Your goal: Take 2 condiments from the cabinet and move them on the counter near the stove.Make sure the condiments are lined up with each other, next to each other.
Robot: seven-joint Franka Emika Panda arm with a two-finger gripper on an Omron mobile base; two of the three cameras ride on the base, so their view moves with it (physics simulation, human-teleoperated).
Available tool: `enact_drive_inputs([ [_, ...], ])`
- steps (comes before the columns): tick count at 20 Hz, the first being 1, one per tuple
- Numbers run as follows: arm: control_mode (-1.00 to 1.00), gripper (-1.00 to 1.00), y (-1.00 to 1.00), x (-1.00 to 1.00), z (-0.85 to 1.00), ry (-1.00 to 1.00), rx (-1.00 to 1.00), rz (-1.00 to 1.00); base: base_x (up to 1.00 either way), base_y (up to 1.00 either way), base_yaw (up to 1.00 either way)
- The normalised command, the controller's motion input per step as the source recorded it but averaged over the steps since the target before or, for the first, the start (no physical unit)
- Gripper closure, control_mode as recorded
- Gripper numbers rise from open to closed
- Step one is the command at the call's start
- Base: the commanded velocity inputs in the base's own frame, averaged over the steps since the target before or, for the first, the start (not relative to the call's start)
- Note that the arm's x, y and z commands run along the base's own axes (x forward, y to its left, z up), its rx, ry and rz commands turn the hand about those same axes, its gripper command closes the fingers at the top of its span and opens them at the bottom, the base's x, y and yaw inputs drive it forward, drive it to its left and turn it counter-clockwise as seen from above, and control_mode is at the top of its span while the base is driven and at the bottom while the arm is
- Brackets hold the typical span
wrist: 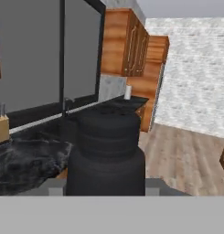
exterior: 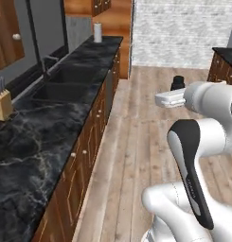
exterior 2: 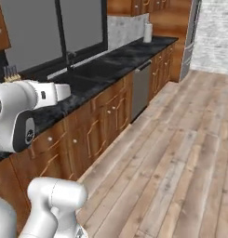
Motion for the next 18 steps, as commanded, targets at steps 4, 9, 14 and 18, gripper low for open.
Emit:
enact_drive_inputs([
  [4,1.00,1.00,0.00,0.00,0.00,0.00,0.00,0.00,0.00,-0.50,-0.82],
  [9,1.00,1.00,0.00,0.00,0.00,0.00,0.00,0.00,-0.23,-0.37,-0.21],
  [14,1.00,1.00,0.00,0.00,0.00,0.00,0.00,0.00,0.00,-0.85,0.07],
  [18,1.00,1.00,0.00,0.00,0.00,0.00,0.00,0.00,0.00,-1.00,0.01],
])
